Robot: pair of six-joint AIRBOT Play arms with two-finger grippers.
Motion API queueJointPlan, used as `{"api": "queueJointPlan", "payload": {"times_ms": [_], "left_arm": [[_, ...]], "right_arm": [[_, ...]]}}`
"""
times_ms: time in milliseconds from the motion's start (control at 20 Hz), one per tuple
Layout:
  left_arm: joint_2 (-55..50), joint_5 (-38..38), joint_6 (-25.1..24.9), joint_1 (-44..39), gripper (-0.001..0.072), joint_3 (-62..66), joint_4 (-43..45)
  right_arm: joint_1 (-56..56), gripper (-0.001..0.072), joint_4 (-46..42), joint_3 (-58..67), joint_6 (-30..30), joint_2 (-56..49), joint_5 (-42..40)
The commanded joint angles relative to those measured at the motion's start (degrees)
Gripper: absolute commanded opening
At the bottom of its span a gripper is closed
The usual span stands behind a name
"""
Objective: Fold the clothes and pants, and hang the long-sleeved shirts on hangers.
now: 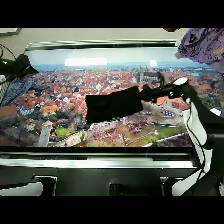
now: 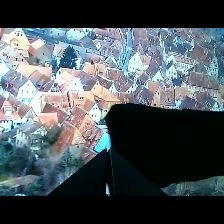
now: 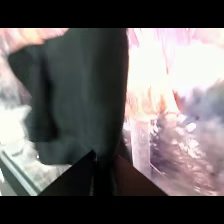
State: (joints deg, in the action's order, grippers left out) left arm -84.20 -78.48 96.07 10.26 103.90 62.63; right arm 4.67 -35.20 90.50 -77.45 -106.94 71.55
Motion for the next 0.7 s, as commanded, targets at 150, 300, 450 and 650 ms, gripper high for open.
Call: {"api": "queueJointPlan", "payload": {"times_ms": [150, 300, 450, 650], "left_arm": [[0.0, -0.2, 0.0, 0.0, 0.0017, 0.0, 0.0], [0.1, -0.3, 0.0, 0.0, 0.0017, 0.0, 0.0], [0.1, -1.2, 0.0, 0.0, 0.0017, 0.0, 0.0], [0.1, -1.7, 0.0, 0.0, 0.0017, 0.0, 0.0]], "right_arm": [[9.0, 0.0029, -5.1, 15.0, -12.0, 1.9, 3.5], [14.4, 0.0028, -6.3, 21.6, -17.7, 1.9, 3.6], [20.2, 0.0028, -6.3, 25.4, -23.3, 2.6, 3.2], [26.6, 0.0027, -11.9, 25.4, -26.9, 6.6, 2.9]]}}
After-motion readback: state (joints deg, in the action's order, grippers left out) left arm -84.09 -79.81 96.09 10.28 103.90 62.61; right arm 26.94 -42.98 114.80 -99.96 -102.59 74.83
